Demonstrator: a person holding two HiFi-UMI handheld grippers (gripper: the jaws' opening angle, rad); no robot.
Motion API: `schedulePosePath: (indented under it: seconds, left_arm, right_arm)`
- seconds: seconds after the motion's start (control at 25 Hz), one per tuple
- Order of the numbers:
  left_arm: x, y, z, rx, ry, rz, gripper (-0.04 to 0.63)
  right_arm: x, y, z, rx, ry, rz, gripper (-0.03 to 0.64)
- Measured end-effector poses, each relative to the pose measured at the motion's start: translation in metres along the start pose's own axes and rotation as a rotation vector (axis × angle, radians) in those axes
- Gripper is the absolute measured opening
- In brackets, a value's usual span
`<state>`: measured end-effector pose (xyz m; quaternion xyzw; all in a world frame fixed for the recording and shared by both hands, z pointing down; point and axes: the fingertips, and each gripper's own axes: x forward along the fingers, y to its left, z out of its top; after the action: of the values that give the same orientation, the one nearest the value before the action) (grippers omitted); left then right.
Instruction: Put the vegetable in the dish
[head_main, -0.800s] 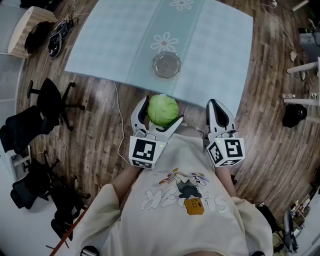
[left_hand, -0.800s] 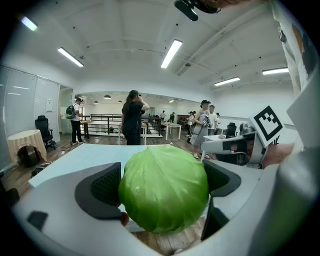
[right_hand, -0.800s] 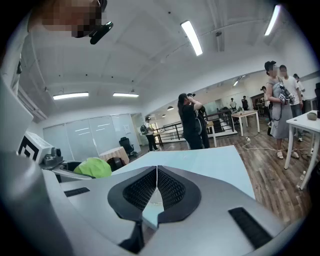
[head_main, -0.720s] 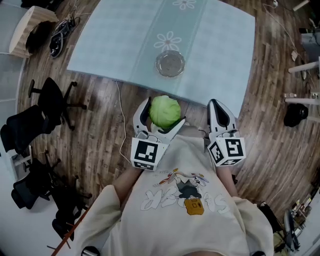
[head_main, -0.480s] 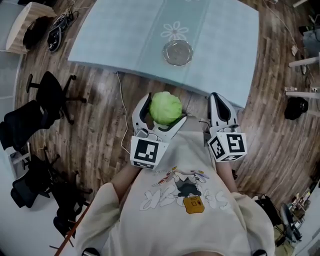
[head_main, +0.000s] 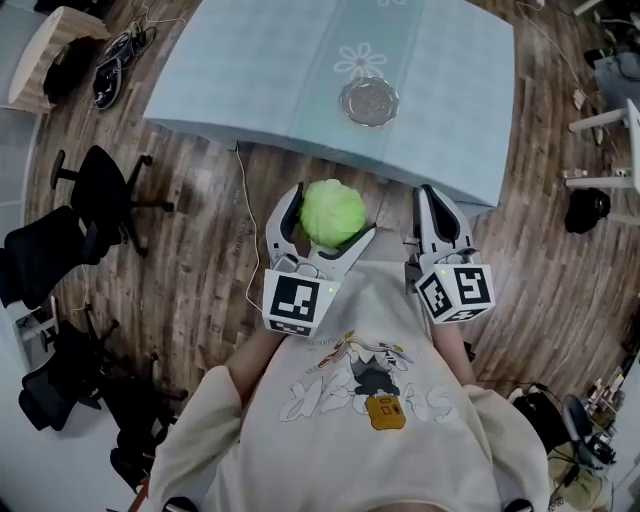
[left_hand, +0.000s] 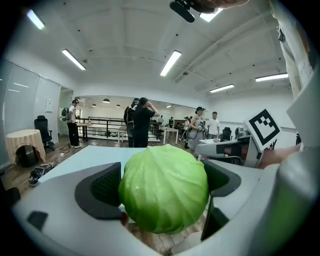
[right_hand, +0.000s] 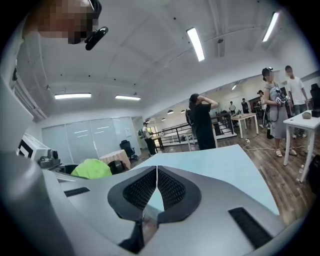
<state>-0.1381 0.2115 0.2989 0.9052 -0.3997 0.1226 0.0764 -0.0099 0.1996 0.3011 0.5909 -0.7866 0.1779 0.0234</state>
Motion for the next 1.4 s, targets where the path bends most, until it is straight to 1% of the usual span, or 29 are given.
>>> schedulePosePath:
  seconds: [0.32, 0.44, 0.56, 0.76, 0.92, 1.2, 1.32, 1.4]
  left_arm:
    - [-0.035, 0.021, -0.008, -0.014, -0.019, -0.032, 0.515]
    - [-0.037, 0.030, -0.012, -0.025, -0.010, -0.047, 0.516]
    - [-0.031, 0.034, -0.016, -0.042, 0.005, -0.057, 0.515]
    - [0.000, 0.046, -0.009, -0.037, 0.013, -0.059, 0.515]
    - [0.035, 0.057, 0.000, -0.031, 0.020, -0.041, 0.517]
    - [0.102, 0.067, 0.020, -0.050, 0.050, 0.000, 0.516]
    - [0.128, 0.067, 0.020, -0.031, 0.058, 0.000, 0.515]
    - [0.146, 0.067, 0.021, -0.034, 0.071, 0.011, 0.515]
  right_arm:
    - [-0.004, 0.044, -0.013, -0.015, -0.013, -0.059, 0.025]
    - [-0.001, 0.055, -0.018, -0.013, -0.006, -0.069, 0.025]
    - [0.005, 0.054, -0.017, -0.014, 0.007, -0.068, 0.025]
    - [0.027, 0.025, -0.011, 0.000, 0.002, -0.088, 0.025]
    - [0.056, -0.002, -0.002, 0.016, 0.006, -0.078, 0.025]
    - [0.108, -0.055, 0.025, 0.007, 0.016, -0.026, 0.025]
    - [0.128, -0.074, 0.031, 0.007, 0.031, 0.002, 0.025]
    - [0.139, -0.083, 0.039, 0.005, 0.036, 0.036, 0.025]
